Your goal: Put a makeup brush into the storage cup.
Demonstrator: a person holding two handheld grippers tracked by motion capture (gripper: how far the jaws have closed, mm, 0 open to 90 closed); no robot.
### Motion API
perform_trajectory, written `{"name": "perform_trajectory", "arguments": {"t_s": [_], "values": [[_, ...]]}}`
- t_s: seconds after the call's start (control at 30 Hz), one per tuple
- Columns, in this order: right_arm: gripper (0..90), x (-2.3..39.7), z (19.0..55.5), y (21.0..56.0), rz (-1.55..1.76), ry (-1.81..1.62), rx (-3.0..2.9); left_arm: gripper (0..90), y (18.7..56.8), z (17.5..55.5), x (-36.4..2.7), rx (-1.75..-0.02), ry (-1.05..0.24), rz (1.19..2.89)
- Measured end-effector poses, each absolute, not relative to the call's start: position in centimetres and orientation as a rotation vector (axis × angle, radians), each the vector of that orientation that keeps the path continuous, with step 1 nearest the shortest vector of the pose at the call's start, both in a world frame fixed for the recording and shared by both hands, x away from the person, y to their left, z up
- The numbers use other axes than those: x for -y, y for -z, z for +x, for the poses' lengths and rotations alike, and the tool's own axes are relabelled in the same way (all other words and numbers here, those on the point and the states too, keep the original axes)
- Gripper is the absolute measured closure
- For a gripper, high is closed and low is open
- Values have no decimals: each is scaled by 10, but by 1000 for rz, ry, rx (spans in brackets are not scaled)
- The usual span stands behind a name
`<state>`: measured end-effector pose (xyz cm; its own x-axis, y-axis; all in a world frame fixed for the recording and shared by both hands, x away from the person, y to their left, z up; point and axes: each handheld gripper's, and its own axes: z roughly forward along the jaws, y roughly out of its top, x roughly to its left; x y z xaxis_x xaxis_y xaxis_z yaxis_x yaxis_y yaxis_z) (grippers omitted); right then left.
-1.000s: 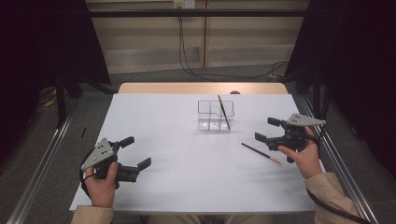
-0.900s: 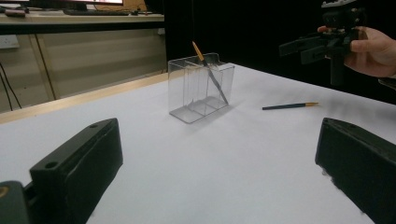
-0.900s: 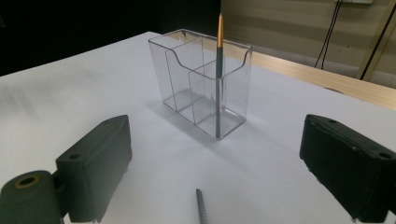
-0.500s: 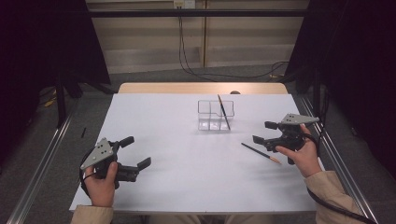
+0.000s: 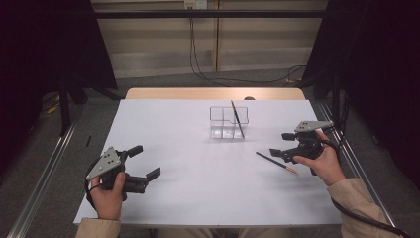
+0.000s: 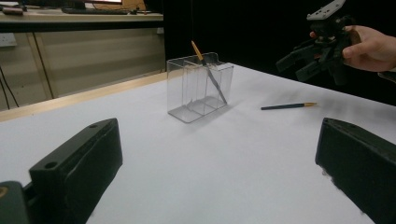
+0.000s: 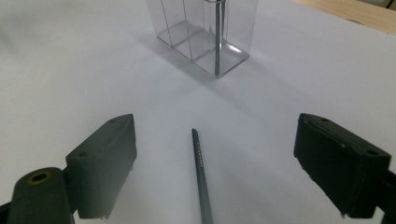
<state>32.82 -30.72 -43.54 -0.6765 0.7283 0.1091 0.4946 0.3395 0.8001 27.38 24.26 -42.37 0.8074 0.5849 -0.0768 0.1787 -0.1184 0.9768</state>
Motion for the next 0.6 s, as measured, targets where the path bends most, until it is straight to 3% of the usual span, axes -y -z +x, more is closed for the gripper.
{"name": "perform_trajectory", "arguments": {"t_s": [0.6], "values": [[105, 311, 308, 435, 1079, -1437, -2203, 5, 423, 273, -243, -601, -388, 1678]]}}
